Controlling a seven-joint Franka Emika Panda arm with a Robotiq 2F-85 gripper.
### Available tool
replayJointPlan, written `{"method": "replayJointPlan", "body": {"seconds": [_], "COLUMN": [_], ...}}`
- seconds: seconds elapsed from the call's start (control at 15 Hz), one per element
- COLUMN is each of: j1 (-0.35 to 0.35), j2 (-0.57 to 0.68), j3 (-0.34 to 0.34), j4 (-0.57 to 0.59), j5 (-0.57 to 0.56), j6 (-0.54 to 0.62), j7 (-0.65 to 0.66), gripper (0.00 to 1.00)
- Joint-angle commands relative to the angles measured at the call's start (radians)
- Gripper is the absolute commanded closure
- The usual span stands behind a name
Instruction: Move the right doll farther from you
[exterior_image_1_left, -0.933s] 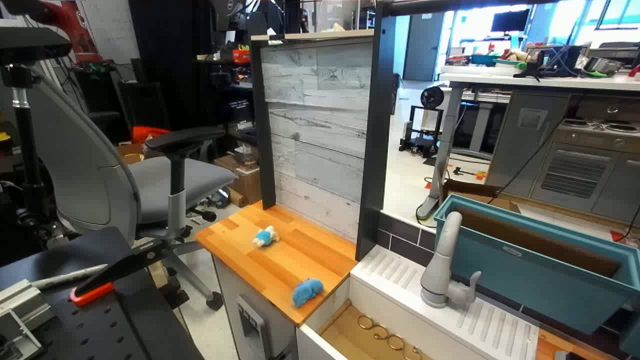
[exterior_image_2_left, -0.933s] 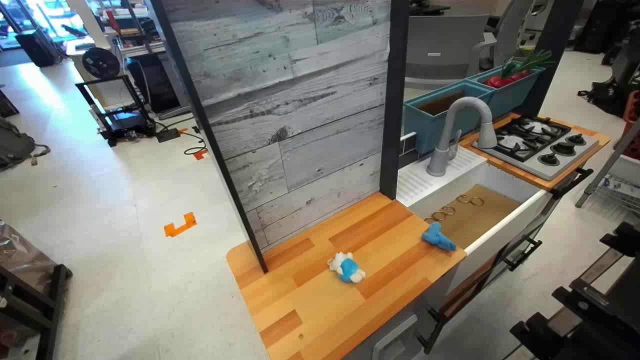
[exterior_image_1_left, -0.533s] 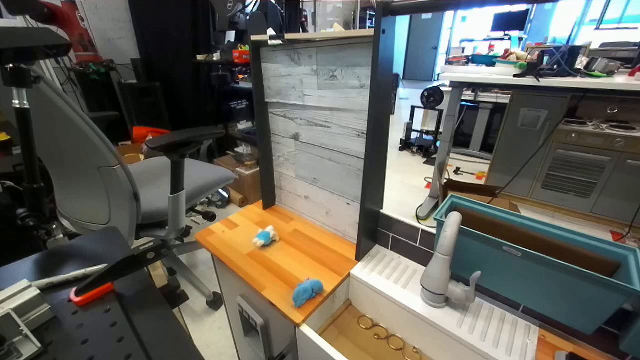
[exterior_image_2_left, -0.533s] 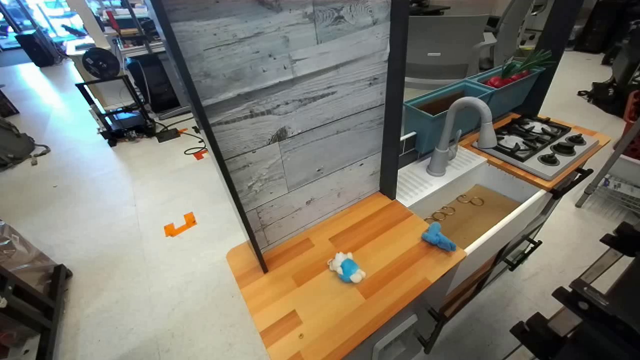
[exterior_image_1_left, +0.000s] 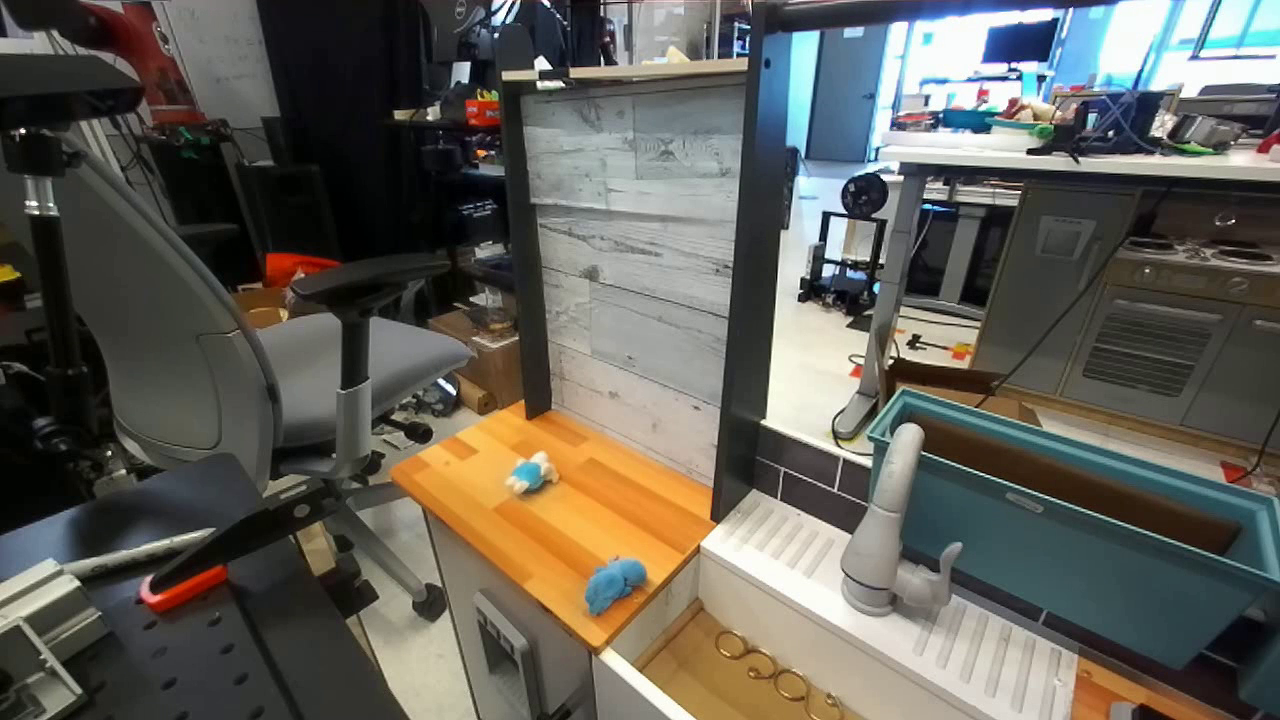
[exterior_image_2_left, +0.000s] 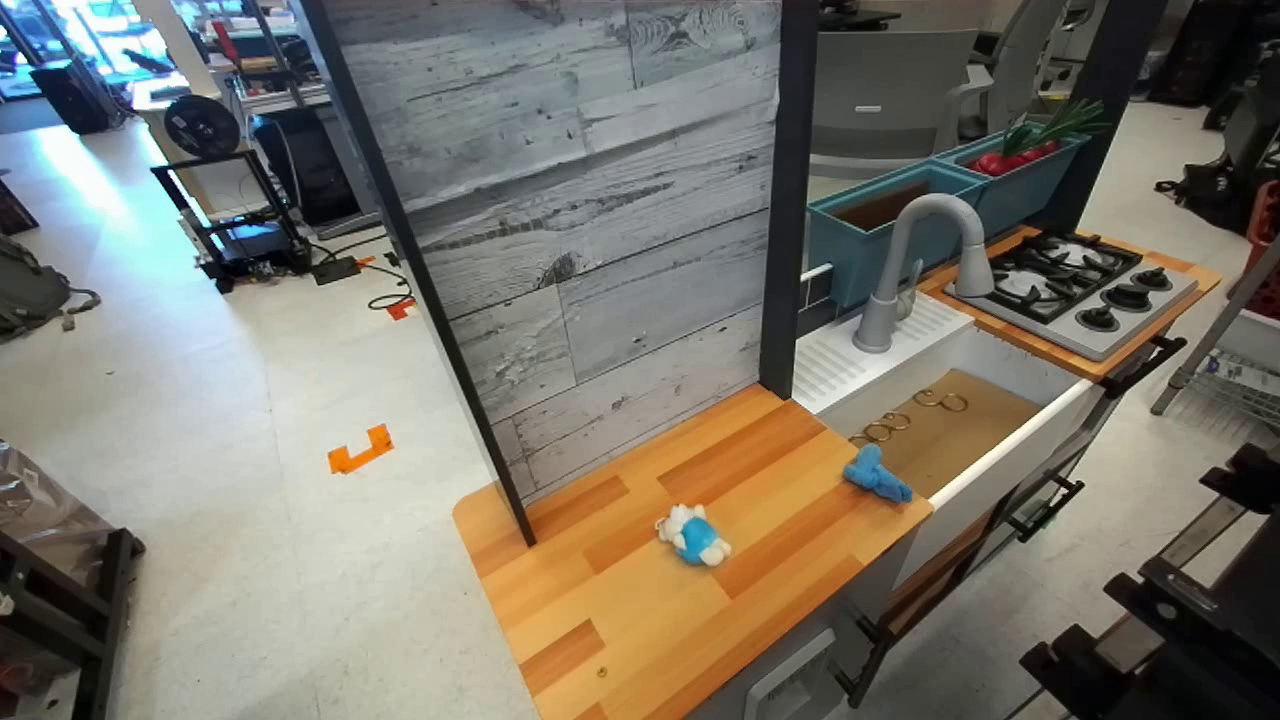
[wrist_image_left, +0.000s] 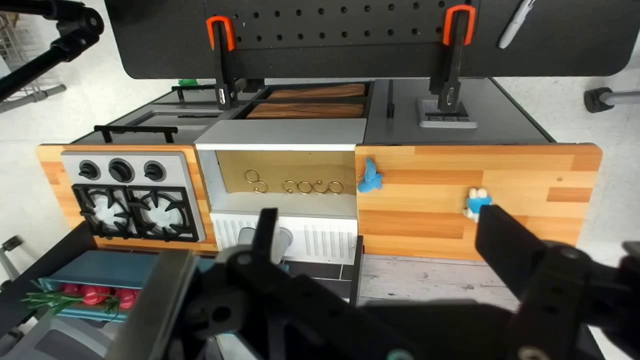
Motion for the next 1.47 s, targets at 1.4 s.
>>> {"method": "replayJointPlan", "body": {"seconds": [1.4], "j1": [-0.060], "j2": [1.162], "j3": [-0.306], "j4": [0.462], "j5": [-0.491], "j6": [0.395], "j7": [0.006], "gripper": [0.00]}}
